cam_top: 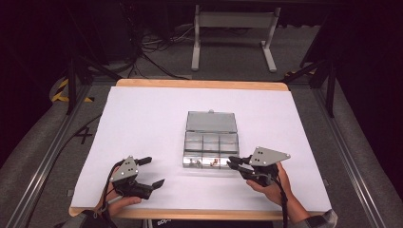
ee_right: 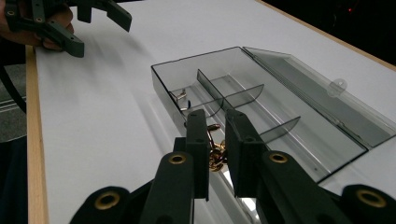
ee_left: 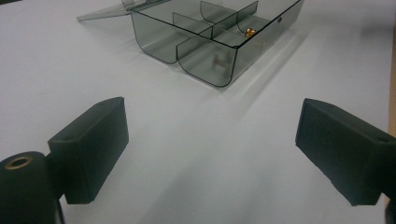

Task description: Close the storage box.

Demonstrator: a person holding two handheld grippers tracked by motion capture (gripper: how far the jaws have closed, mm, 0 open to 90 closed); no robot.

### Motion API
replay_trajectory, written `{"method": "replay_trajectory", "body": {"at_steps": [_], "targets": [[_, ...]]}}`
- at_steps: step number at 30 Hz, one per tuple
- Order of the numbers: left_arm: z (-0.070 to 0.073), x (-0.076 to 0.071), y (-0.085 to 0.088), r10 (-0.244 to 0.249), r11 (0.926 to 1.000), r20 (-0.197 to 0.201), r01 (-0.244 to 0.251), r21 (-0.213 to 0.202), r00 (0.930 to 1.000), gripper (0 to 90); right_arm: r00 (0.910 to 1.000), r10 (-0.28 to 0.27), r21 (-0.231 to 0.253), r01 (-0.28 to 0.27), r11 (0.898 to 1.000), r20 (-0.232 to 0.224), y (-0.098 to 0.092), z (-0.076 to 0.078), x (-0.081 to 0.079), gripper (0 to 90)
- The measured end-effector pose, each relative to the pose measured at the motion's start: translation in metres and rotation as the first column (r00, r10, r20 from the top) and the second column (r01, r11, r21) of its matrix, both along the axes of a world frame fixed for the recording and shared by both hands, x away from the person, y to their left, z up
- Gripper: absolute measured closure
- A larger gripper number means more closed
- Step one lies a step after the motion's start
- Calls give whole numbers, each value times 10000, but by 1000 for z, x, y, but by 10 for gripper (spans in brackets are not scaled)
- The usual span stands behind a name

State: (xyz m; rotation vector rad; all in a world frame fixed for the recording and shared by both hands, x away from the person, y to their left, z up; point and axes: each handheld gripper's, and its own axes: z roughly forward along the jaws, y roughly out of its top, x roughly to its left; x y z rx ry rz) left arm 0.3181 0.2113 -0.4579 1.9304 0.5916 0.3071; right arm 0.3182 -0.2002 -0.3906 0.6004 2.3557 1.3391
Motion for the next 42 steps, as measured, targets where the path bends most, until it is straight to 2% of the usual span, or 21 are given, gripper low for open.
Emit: {"method": "replay_trajectory", "body": {"at_steps": [7, 12, 27, 28, 42], "targets": [[0, 0, 0, -12, 10000, 10, 12, 10, 10000, 98, 9998, 202, 84, -201, 9998, -58, 20, -1, 13, 807], [0, 0, 0, -32, 10000, 30, 32, 11, 10000, 98, 9996, 234, -43, -234, 9997, -158, 32, -6, 23, 807], [0, 0, 1, -21, 10000, 57, 21, -3, 10000, 97, 9985, 89, -298, -105, 9995, -543, 43, -21, 47, 807], [0, 0, 1, -31, 10000, 156, 30, 61, 9999, 97, 9983, 73, -295, -90, 9995, -571, 44, -22, 48, 807], [0, -1, -1, -1, 9999, 155, -1, 101, 9999, 97, 9956, -103, -609, 47, 9981, -929, 52, -35, 56, 804]]}}
